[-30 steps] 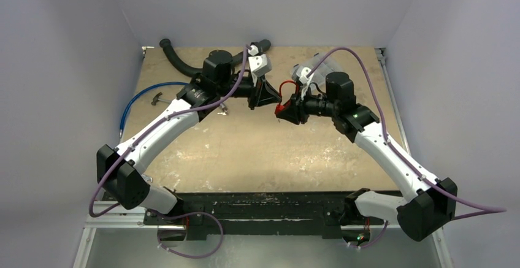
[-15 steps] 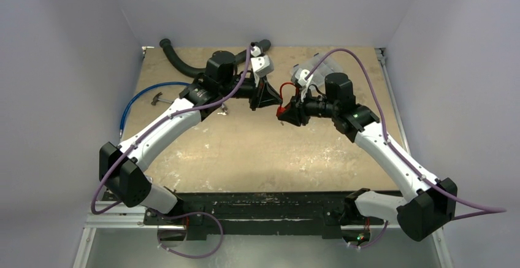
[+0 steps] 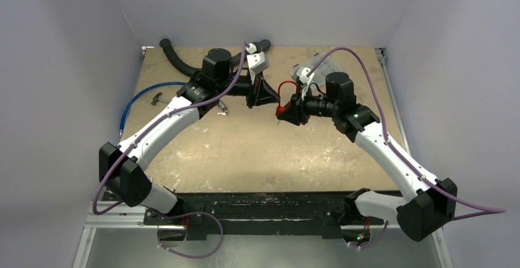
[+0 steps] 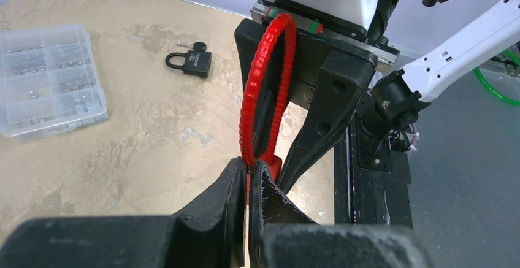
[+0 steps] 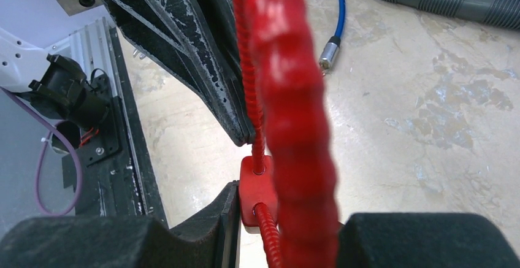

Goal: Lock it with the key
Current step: Lock the lock.

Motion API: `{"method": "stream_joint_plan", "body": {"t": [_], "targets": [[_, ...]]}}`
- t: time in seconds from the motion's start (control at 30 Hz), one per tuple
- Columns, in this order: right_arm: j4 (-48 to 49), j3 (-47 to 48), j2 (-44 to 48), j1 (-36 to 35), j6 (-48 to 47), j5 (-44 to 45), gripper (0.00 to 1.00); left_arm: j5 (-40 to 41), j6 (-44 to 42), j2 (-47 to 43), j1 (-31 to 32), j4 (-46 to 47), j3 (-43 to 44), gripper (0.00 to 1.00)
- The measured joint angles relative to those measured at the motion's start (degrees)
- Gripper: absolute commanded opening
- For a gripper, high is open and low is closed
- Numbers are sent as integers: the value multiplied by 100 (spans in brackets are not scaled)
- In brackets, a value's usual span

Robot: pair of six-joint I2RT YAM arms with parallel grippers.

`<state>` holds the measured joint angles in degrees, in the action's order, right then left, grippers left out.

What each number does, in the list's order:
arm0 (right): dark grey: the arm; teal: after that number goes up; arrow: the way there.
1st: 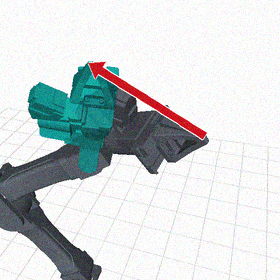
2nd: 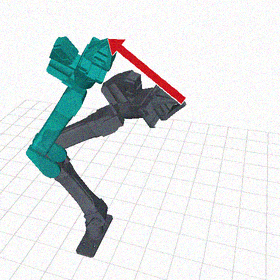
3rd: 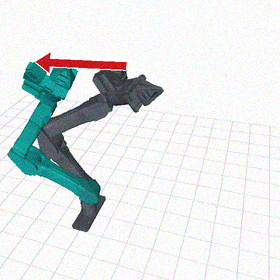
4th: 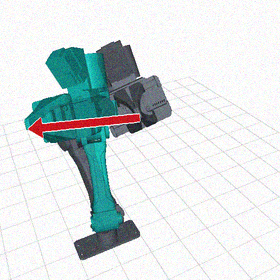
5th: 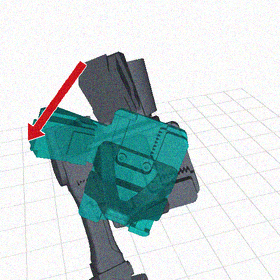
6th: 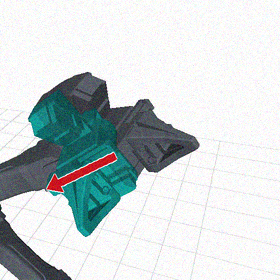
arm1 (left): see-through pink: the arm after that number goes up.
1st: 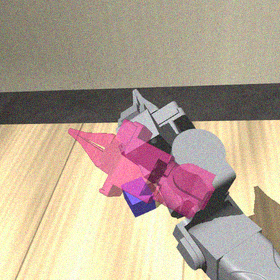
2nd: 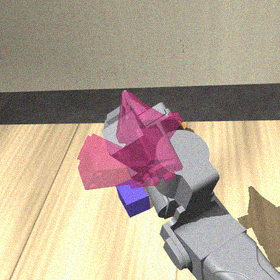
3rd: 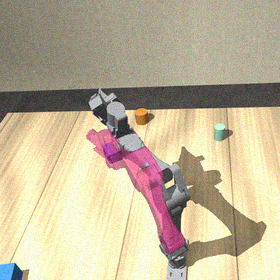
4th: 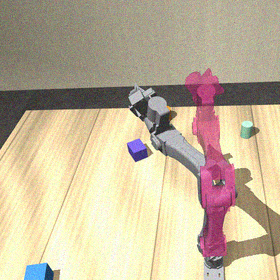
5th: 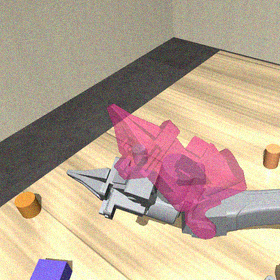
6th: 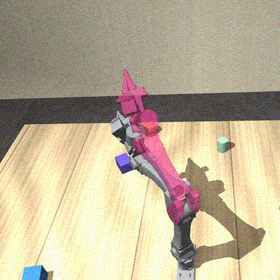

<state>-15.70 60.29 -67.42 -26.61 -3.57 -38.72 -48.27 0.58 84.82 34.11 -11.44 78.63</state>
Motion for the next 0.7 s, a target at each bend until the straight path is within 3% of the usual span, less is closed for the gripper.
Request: {"method": "stream_joint_plan", "body": {"t": [0.13,0.23,0.37,0.47,0.7], "targets": [[74,2,0,0,76,2,0,-105,94,2,-127,57,20,0],[299,0,9,2,240,22,0,-330,358,-2,-352,212,20,7],[632,2,22,98,540,0,0,-450,457,-61,-527,354,20,40],[935,2,94,205,754,-4,0,-444,431,-116,-599,275,20,54],[1469,13,127,280,1335,-2,0,-334,671,-295,-857,461,-20,55]]}}
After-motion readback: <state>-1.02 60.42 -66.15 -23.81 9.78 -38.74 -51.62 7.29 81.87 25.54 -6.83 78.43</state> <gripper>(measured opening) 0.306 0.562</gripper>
